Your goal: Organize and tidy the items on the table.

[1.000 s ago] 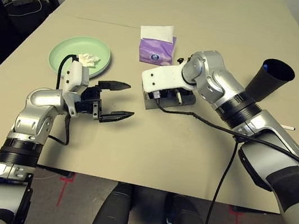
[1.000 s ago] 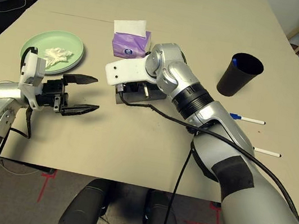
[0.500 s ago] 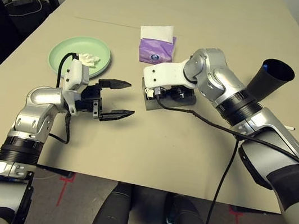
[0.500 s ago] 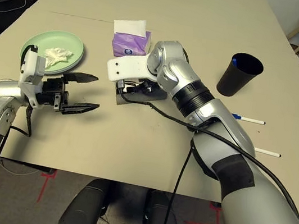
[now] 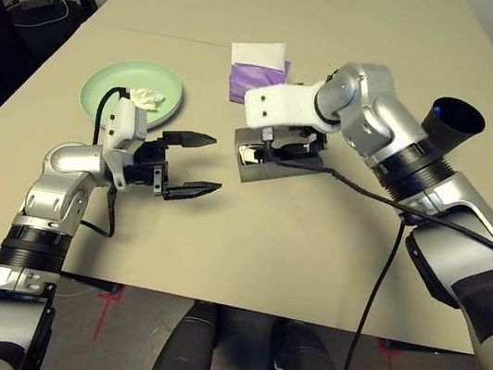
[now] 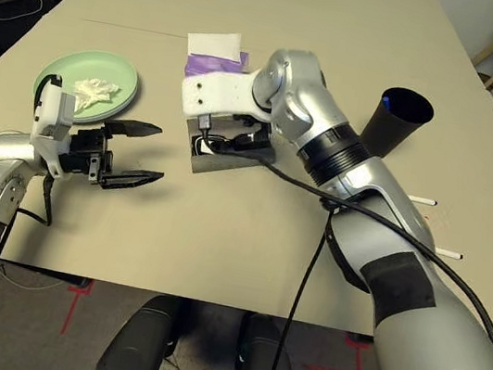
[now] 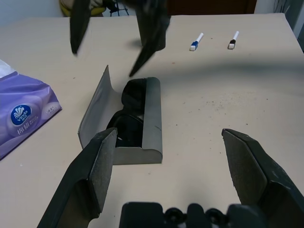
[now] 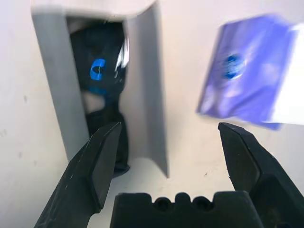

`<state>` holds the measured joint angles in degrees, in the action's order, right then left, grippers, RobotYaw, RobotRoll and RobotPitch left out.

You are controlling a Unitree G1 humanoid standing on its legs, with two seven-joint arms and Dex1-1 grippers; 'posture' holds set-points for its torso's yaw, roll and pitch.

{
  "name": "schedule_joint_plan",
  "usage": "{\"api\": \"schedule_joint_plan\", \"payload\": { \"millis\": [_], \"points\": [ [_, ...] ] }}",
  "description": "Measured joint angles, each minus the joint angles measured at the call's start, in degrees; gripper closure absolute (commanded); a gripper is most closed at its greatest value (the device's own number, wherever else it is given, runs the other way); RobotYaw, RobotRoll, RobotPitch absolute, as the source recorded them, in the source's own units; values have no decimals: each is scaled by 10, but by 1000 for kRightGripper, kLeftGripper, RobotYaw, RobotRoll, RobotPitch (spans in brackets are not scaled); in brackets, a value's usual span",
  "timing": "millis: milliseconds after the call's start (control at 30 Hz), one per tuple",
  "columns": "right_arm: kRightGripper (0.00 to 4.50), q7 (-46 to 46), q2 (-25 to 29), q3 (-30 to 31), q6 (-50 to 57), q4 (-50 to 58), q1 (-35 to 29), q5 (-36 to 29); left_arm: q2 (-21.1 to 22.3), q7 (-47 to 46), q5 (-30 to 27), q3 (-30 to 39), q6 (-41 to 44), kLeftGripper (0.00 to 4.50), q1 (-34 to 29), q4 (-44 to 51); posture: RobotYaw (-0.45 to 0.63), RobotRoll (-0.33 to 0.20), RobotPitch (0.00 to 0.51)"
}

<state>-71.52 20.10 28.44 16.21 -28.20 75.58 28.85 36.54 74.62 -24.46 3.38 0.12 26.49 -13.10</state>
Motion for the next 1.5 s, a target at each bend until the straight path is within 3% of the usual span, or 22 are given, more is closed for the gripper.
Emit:
{"api": "schedule_joint_plan", "payload": {
  "millis": [300,400,600,867,1100,1200,1267,1500],
  "points": [
    [35,33,-7,-131,97,107,-120,-147,3,5,0,0,11,0,1,-10,222,0,126],
    [35,77,-19,-172,147,143,-173,-189,3,5,0,0,14,0,2,-11,218,0,127],
    [35,137,-36,-249,150,202,-304,-285,4,4,2,0,14,0,15,-35,210,0,129],
    [35,191,-8,-278,148,279,-438,-345,-2,-3,21,-1,-21,0,38,-89,190,0,132],
    [35,228,-10,-293,50,279,-507,-381,-21,-5,54,-9,-73,0,65,-177,175,0,134],
    [0,217,7,-292,10,279,-537,-391,-29,-19,60,-9,-77,642,79,-200,175,0,134],
    [0,210,17,-292,-15,278,-555,-396,-35,-34,66,-7,-81,1317,91,-216,179,0,131],
    [0,208,18,-298,-71,269,-582,-429,-59,-62,72,-5,-95,4112,116,-237,184,0,129]
  ]
}}
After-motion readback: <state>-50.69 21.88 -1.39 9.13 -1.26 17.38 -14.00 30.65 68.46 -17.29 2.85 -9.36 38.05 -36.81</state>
